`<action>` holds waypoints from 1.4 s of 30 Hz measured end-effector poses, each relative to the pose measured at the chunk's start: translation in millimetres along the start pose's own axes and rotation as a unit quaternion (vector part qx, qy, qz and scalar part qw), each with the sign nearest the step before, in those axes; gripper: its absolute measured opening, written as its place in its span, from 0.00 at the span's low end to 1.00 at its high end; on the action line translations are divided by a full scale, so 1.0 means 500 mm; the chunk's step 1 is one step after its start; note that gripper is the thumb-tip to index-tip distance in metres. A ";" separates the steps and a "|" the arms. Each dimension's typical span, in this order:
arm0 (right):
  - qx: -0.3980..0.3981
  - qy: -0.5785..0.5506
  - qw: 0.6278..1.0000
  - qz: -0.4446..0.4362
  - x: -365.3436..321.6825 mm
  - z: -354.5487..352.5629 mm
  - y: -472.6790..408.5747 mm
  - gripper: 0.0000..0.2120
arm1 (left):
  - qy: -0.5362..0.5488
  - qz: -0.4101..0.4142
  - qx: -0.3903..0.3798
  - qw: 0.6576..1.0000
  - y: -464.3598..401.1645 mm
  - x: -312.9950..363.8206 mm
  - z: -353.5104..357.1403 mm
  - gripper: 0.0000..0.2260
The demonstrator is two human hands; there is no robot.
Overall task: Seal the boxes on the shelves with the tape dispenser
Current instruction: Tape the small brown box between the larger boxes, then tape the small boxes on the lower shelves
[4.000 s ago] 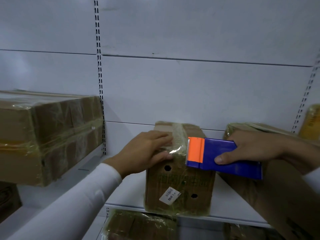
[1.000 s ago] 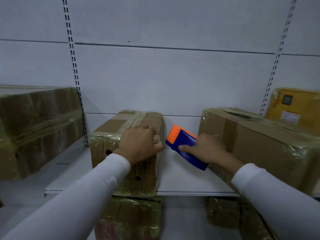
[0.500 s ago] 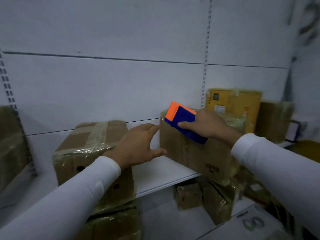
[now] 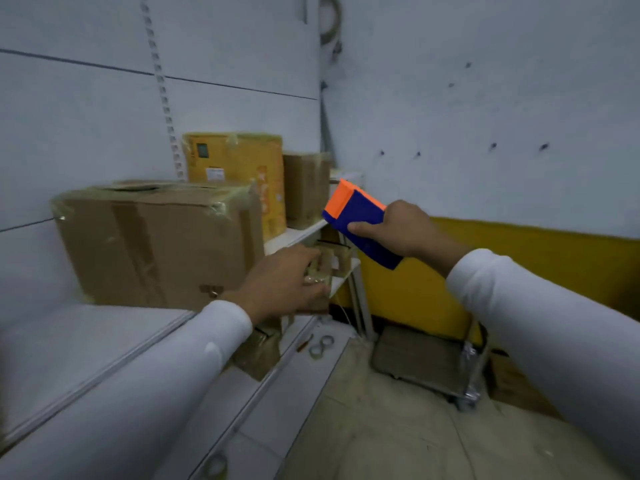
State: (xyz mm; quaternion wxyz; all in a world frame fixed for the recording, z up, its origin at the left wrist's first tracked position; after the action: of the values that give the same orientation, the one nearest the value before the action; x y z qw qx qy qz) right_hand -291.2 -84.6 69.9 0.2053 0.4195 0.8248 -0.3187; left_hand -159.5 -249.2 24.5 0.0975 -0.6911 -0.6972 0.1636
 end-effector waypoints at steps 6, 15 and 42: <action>-0.008 -0.021 0.995 0.098 0.267 -0.024 0.024 0.29 | 0.037 0.019 -0.043 0.998 -0.111 0.156 0.157 0.25; -0.006 -0.056 0.989 0.135 0.558 -0.074 -0.059 0.27 | 0.079 -0.013 -0.078 0.994 -0.295 0.288 0.307 0.28; -0.067 -0.097 0.973 0.197 1.046 0.098 -0.706 0.26 | 0.175 -0.015 -0.142 0.974 -1.028 0.196 0.814 0.26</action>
State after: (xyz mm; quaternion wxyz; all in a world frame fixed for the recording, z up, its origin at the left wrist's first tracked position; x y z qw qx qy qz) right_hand -873.1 17.7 -157.1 0.3702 0.5264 0.7215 -0.2553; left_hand -788.2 -185.0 -175.1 0.1213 -0.7055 -0.6954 -0.0623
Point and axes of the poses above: each hand's wrist, its own y-axis away from the middle knuckle, its own z-axis out of the palm, x = y × z, the point moved 4 cm from there along -y, towards the middle knuckle, and after that the axes turned 14 degrees about -y, right-handed, at the moved point
